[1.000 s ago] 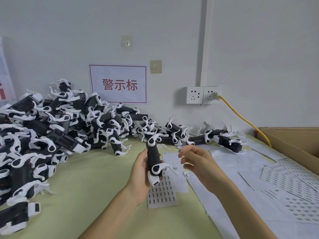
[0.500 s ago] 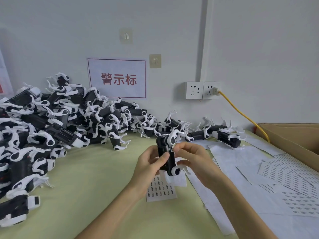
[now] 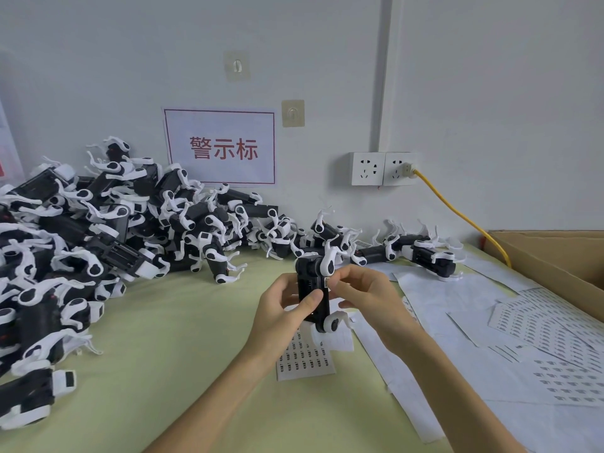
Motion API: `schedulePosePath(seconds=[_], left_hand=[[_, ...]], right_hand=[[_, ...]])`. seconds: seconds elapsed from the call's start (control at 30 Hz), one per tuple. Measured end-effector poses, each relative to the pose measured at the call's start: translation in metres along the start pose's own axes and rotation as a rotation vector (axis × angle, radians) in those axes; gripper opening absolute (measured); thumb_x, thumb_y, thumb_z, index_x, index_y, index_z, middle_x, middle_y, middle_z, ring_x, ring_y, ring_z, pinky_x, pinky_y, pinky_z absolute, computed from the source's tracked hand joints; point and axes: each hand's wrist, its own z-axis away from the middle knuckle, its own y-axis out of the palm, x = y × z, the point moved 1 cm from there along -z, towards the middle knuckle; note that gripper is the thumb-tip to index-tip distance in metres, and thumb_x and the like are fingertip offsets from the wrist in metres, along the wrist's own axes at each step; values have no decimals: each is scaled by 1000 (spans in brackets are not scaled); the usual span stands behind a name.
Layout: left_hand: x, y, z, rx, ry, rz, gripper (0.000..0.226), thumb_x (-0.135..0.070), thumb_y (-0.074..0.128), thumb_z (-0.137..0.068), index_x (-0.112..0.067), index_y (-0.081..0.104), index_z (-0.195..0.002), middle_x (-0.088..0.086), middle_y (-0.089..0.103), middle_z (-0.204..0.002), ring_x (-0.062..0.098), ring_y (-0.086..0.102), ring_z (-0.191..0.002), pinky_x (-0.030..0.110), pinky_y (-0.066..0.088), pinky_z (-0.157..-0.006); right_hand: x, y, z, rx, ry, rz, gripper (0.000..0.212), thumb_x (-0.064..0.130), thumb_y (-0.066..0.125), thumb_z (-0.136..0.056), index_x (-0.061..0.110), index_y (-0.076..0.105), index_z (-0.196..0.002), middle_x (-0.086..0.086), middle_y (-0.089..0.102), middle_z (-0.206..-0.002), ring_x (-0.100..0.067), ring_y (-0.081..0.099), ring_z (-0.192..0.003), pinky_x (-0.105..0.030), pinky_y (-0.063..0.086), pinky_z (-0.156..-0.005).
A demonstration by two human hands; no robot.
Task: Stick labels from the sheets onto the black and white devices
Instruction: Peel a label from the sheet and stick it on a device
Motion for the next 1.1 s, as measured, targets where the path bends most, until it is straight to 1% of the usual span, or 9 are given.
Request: schedulePosePath(seconds=[0.17, 0.37, 0.5, 0.7, 0.8, 0.93, 1.1], left_hand=[[0, 0, 0, -4, 14, -17, 29, -37, 74, -82, -23, 70, -107, -5, 78, -105, 16, 72, -104, 44, 55, -98], [0, 0, 0, -16, 10, -23, 31, -37, 74, -81, -21, 70, -108, -5, 78, -105, 17, 72, -104, 43, 55, -99], [0, 0, 0, -25, 14, -23, 32, -36, 75, -81, -21, 70, -108, -4, 78, -105, 17, 72, -104, 41, 55, -97], [1, 0, 0, -42, 24, -24, 31, -35, 76, -81, -20, 70, -107, -6, 78, -102, 12, 72, -99, 30, 53, -90], [0, -1, 1, -41, 31, -29, 26, -30, 77, -85, -20, 70, -108, -6, 77, -103, 12, 72, -100, 33, 54, -93], [-2, 0, 1, -44, 35, -36, 34, -37, 75, -79, -20, 69, -108, -8, 77, -102, 10, 71, -100, 32, 54, -93], [-1, 0, 1, -51, 31, -49, 30, -35, 76, -81, -21, 70, -107, -8, 77, -101, 9, 71, -100, 30, 53, -92]], right_hand=[[-1, 0, -1, -14, -12, 41, 12, 15, 68, -96, 17, 71, -84, 2, 75, -84, -17, 74, -87, -23, 56, -76], [-1, 2, -1, -29, -37, 88, 12, 16, 68, -97, 15, 69, -85, 6, 74, -80, -12, 74, -83, -24, 55, -74], [-2, 4, -1, -47, -43, 87, 13, 15, 68, -97, 17, 70, -83, 6, 74, -79, -13, 73, -83, -21, 56, -72], [-4, 4, -2, -48, -40, 65, 13, 15, 68, -97, 17, 70, -84, 6, 74, -80, -12, 74, -83, -22, 57, -72], [-4, 6, -2, -52, -43, 56, 13, 15, 67, -96, 17, 70, -83, 5, 74, -80, -12, 74, -83, -23, 56, -72], [-4, 6, -2, -57, -47, 54, 13, 15, 67, -96, 17, 70, -84, 5, 74, -80, -13, 74, -83, -23, 56, -72], [-4, 6, -1, -55, -46, 55, 13, 15, 67, -97, 15, 69, -84, 6, 73, -78, -12, 73, -81, -22, 56, -71]])
